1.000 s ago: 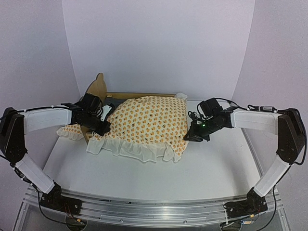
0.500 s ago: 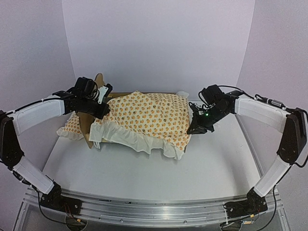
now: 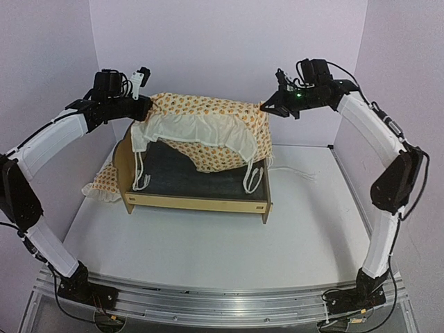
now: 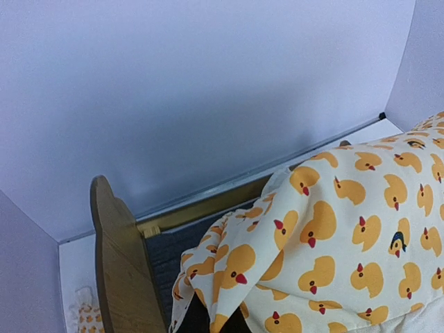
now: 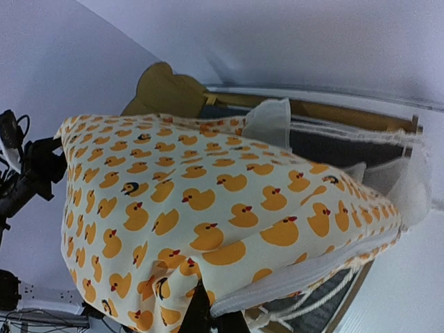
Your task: Set up the pet bed
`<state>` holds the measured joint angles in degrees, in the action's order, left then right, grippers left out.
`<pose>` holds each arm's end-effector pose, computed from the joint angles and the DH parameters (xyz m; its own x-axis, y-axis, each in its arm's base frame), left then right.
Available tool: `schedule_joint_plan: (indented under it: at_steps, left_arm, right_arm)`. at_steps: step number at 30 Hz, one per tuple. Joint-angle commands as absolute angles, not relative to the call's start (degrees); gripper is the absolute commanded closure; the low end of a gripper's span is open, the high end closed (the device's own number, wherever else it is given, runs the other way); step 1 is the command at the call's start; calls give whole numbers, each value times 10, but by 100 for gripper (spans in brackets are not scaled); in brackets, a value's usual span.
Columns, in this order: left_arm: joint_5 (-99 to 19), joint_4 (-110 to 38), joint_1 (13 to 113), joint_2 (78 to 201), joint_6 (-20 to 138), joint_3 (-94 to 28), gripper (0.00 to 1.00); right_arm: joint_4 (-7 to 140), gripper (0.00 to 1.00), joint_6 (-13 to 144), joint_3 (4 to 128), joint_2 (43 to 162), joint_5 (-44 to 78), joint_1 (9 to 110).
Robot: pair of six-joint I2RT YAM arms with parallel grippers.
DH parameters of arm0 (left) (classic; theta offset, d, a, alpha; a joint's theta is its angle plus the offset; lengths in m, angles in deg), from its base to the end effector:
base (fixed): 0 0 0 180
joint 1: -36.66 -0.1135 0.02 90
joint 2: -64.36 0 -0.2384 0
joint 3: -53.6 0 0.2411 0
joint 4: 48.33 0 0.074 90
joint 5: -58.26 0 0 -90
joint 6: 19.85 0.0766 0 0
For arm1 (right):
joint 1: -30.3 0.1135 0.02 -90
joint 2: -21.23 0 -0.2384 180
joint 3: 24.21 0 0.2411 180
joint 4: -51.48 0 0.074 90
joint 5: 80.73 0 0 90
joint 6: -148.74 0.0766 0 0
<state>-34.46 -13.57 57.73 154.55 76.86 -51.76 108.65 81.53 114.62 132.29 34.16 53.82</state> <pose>0.3676 -0.1455 0.3645 -0.2639 0.2267 -0.9375 0.4346 0.8957 0.0943 0.3943 0.2067 0.3779 -0.6854 0.0849 -0.7232 -0.4693 0.7078 0.5279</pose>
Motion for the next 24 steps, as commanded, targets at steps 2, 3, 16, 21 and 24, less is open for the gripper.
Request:
schedule_joint_plan:
  at_steps: [2,3,16,21,24]
  left_arm:
    - [-301,-262,555,1623,820,-635,100]
    - [-290,-275,548,1643,826,-673,100]
    - [-286,-328,537,1666,932,-817,100]
    - [-304,-222,539,1585,879,-634,100]
    - [-311,-161,539,1544,860,-557,100]
  right_arm:
    - [1004,100,830,1396,1486,235,534]
    - [942,100,847,1410,1502,229,531]
    - [566,100,876,1332,1488,211,527]
    - [673,100,904,1177,1441,224,521]
    - [765,100,907,1123,1422,272,522]
